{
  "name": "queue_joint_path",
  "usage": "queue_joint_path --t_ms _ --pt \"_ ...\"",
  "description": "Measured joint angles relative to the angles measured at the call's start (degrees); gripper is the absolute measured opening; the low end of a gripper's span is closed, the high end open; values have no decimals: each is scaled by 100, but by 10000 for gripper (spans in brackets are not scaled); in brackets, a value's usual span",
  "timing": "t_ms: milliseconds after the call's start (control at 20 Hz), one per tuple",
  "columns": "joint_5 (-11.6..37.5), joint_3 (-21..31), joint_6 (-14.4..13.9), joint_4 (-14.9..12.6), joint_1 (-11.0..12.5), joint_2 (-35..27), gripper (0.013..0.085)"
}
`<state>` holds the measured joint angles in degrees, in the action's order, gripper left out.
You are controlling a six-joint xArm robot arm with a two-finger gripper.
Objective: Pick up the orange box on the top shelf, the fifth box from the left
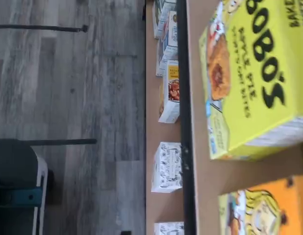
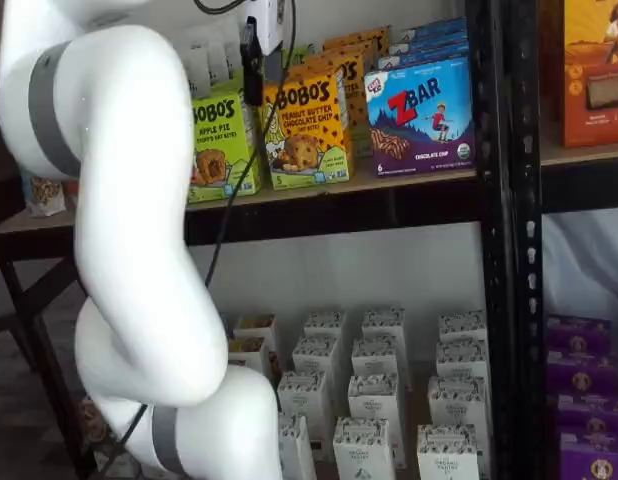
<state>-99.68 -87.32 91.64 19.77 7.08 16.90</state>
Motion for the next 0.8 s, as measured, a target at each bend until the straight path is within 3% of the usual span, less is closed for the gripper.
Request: queue_joint_path --t_ms 400,800 --pt "-189 -622 281 217 358 -626 850" --pt "-51 -859 437 143 477 -905 850"
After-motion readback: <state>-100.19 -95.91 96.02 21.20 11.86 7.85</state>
